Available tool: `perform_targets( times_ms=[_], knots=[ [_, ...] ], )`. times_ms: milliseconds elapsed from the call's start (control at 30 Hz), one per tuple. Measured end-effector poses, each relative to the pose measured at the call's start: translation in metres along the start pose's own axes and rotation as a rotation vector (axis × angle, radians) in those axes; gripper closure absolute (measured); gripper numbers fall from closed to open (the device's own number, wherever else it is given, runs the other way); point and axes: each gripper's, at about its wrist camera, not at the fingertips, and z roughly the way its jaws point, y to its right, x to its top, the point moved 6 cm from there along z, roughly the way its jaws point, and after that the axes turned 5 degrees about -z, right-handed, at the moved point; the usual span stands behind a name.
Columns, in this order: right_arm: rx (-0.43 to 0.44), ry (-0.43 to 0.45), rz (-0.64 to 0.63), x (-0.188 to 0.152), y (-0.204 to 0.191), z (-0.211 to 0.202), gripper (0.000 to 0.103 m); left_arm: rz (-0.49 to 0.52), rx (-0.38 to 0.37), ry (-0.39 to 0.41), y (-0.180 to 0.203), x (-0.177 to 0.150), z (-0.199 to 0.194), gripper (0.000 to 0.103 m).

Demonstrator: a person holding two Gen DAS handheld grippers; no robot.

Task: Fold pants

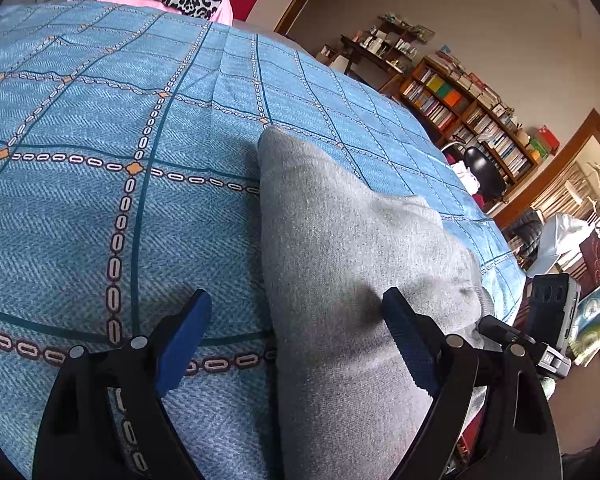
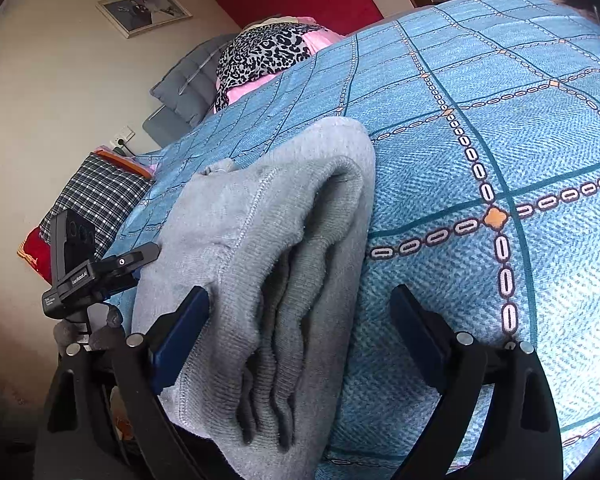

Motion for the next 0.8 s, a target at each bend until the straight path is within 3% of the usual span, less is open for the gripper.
perform_targets(
  times_ms=[233, 433, 500, 700, 800],
  knots=[
    [-0.036, 0.030, -0.034, 0.000, -0.004, 0.008, 0.007, -0.009, -0.068, -0.018, 0.001, 0.003, 0.004, 0.015],
    [-0.067, 0.055, -0.062, -0.002, -0.010, 0.012, 0.012, 0.063, -0.100, -0.050, 0.013, 0.000, 0.015, 0.015],
    [-0.041, 0.052, -0.061, -0.004, -0.014, 0.014, 0.023, 0.072, -0.109, -0.058, 0.017, -0.002, 0.018, 0.015],
    [0.014, 0.054, -0.028, -0.001, -0.011, 0.015, 0.028, 0.104, -0.186, -0.088, 0.036, -0.010, 0.022, 0.015],
    [0.037, 0.060, -0.012, 0.002, -0.007, 0.018, 0.028, 0.127, -0.181, -0.092, 0.042, -0.013, 0.026, 0.015]
  ],
)
